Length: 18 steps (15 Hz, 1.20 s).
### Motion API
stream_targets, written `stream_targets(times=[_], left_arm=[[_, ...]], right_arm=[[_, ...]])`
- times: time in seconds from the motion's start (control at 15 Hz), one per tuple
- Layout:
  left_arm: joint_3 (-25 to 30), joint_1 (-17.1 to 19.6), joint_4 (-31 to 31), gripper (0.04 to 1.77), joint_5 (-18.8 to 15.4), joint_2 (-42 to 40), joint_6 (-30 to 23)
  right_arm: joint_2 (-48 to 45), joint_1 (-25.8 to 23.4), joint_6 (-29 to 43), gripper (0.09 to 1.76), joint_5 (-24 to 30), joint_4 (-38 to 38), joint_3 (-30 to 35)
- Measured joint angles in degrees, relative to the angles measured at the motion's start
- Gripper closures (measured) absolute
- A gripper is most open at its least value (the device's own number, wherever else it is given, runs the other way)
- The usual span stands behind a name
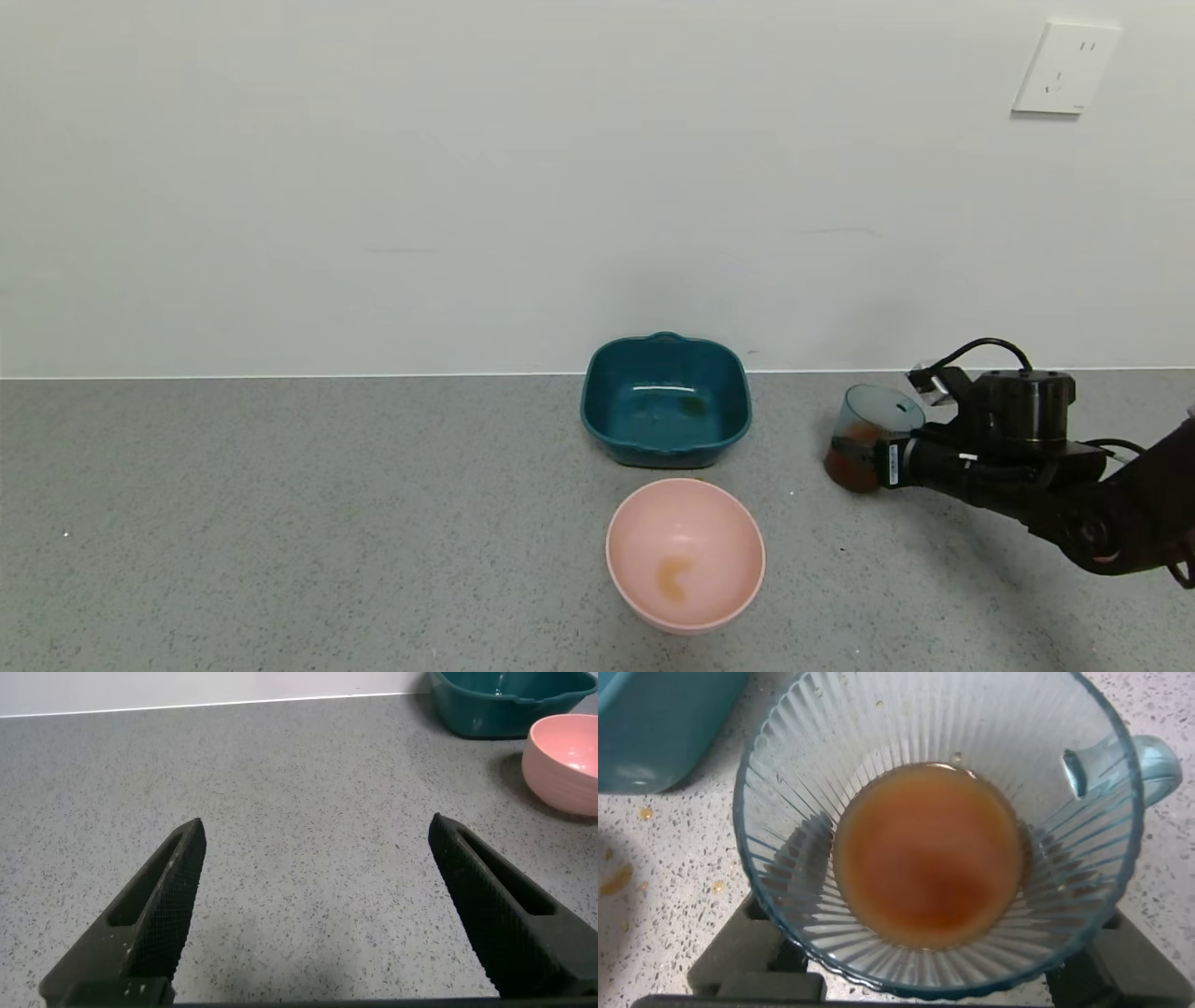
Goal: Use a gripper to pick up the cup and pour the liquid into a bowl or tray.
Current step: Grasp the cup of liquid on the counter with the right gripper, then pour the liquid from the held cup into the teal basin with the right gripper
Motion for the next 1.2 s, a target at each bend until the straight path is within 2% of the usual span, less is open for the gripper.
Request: stream_targets(times=[0.47,0.8,1.2], left_arm=[[0.0,0.0,0.0,0.09,0.0,0.0,0.0],[0.0,0.0,0.0,0.09,0.0,0.0,0.0],[0.0,0.0,0.0,0.09,0.0,0.0,0.0]], right_arm=[[-6.7,0.3,-2.0,0.50,-2.8,16.3,-7.7],[-11.0,1.2,-2.0,0.50,-3.9,29.4,-17.8],[-12.1,3.3,-2.0,0.51,-6.7,42.0,-30.2]])
